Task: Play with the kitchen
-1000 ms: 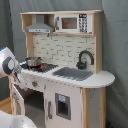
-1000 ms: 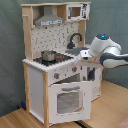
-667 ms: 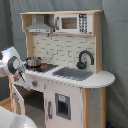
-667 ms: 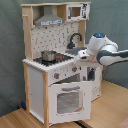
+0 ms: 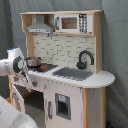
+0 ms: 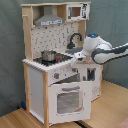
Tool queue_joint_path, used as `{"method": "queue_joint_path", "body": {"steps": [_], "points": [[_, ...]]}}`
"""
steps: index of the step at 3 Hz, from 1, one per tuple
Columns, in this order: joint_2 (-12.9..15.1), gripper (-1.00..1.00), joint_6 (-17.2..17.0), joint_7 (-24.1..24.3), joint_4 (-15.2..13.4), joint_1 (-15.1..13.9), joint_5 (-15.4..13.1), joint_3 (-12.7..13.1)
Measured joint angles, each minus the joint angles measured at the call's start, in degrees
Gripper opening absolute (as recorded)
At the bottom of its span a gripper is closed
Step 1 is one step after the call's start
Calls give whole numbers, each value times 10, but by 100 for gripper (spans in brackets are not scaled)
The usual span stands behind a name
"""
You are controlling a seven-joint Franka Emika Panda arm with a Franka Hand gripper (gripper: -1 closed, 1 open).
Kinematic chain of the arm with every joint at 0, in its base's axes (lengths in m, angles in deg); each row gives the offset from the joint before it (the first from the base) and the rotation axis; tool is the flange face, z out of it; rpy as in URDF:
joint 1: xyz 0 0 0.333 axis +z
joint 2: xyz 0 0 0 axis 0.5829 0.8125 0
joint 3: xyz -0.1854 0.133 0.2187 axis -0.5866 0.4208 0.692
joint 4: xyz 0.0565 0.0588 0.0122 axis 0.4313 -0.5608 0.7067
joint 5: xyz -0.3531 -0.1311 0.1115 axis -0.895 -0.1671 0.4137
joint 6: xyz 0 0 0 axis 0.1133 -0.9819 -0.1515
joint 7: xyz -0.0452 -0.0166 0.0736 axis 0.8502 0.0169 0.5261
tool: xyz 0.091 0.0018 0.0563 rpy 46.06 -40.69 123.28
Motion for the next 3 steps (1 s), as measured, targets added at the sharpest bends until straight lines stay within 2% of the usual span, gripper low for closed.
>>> {"method": "queue_joint_path", "body": {"steps": [2,3], "points": [[51,100,4,-25,17,-69,0,81],[56,100,4,-40,18,-111,0,126]]}}
